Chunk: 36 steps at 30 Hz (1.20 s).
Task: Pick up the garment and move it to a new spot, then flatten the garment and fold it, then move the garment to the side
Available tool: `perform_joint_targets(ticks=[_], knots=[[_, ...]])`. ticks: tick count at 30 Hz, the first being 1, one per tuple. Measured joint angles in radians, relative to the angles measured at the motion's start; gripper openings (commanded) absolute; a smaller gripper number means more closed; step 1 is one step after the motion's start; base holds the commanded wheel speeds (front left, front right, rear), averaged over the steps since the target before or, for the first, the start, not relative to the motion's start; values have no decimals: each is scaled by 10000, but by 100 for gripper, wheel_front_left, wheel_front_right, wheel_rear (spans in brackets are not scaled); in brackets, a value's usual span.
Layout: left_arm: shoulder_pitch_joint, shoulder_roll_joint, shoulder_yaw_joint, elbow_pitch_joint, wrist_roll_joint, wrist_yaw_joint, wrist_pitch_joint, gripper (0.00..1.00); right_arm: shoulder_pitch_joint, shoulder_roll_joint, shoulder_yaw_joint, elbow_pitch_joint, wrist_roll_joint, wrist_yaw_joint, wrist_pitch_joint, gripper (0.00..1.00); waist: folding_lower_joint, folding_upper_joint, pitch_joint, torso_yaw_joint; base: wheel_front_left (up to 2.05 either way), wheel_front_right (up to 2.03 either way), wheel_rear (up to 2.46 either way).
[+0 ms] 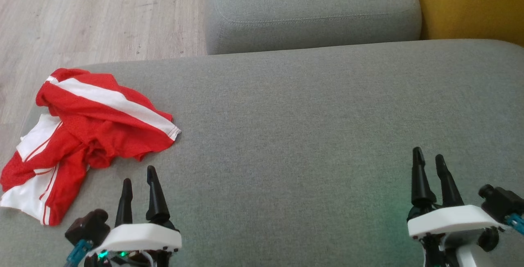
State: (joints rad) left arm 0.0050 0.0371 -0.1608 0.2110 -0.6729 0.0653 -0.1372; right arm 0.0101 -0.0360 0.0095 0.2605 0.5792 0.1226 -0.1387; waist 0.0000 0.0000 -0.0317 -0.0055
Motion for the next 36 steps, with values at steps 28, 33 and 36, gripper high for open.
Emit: perform_joint_targets(ticks=[28, 33, 36], knots=[[-17, 44, -673, -261, 3273, 408, -775, 100, -2, -23, 251, -330, -3371, 2, -742, 100, 0, 0, -50, -13, 0, 0, 0], [-24, 50, -780, -232, 3708, 504, -932, 100, -2, -25, 280, -330, -4015, 2, -915, 100, 0, 0, -69, -20, 0, 0, 0], [-76, 56, -849, -144, 3916, 504, -1030, 100, -2, -27, 336, -330, -4416, 2, -974, 100, 0, 0, -86, -23, 0, 0, 0]])
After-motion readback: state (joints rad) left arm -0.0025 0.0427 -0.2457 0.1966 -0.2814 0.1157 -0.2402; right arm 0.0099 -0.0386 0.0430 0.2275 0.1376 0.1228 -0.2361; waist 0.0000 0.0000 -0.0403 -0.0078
